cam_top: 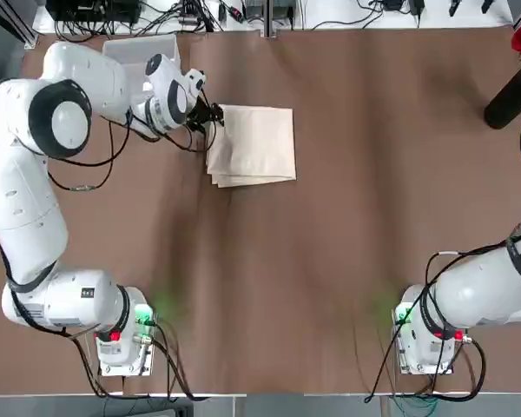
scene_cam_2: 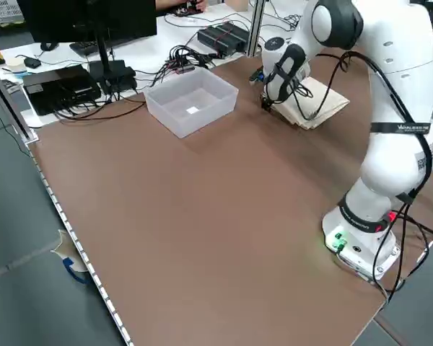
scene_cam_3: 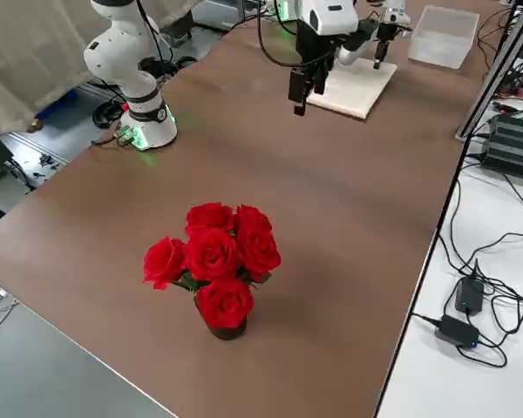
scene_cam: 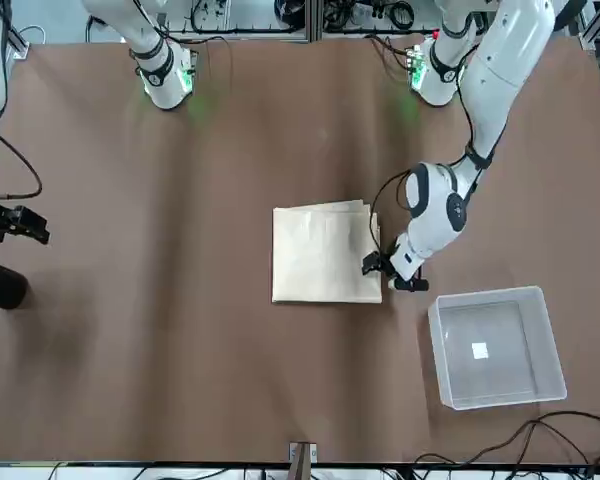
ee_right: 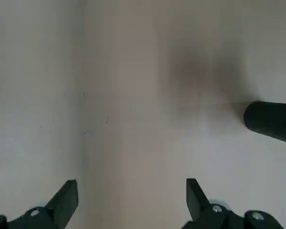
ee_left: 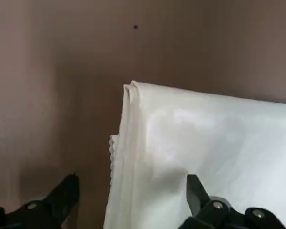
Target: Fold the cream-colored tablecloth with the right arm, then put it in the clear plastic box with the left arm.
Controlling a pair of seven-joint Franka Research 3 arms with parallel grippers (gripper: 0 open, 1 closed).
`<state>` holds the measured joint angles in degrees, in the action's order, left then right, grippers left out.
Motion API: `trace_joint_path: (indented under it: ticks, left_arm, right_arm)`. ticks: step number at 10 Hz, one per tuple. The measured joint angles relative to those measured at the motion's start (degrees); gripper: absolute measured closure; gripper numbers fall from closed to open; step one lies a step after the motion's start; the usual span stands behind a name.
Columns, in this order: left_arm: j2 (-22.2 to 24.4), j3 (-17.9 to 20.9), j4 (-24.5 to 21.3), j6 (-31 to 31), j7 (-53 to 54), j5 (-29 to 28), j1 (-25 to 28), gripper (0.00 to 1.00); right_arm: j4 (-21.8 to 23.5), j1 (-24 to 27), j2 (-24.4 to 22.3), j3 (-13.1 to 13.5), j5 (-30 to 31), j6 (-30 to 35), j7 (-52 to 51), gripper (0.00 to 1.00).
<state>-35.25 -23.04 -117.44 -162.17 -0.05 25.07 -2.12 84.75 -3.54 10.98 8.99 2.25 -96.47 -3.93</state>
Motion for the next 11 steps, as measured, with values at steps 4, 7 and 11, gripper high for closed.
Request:
trace_joint_path:
  ticks: [4,7,11]
  left_arm:
    - [-1.23,-0.17,1.34,-1.91,-2.31,0.0,-1.53,0.0]
    - [-2.0,-0.13,2.07,-2.05,-2.61,0.01,-1.86,0.13]
    - [-1.81,-0.1,2.35,-2.06,-3.87,0.05,-1.69,0.75]
  right_arm:
    - [-0.09,0.17,-0.06,0.63,0.2,-0.12,-0.07,0.0]
    - [-0.1,-0.1,-0.14,0.54,0.2,-0.12,-0.11,0.04]
    - [-0.1,-0.05,-0.15,0.56,0.34,-0.12,-0.11,0.04]
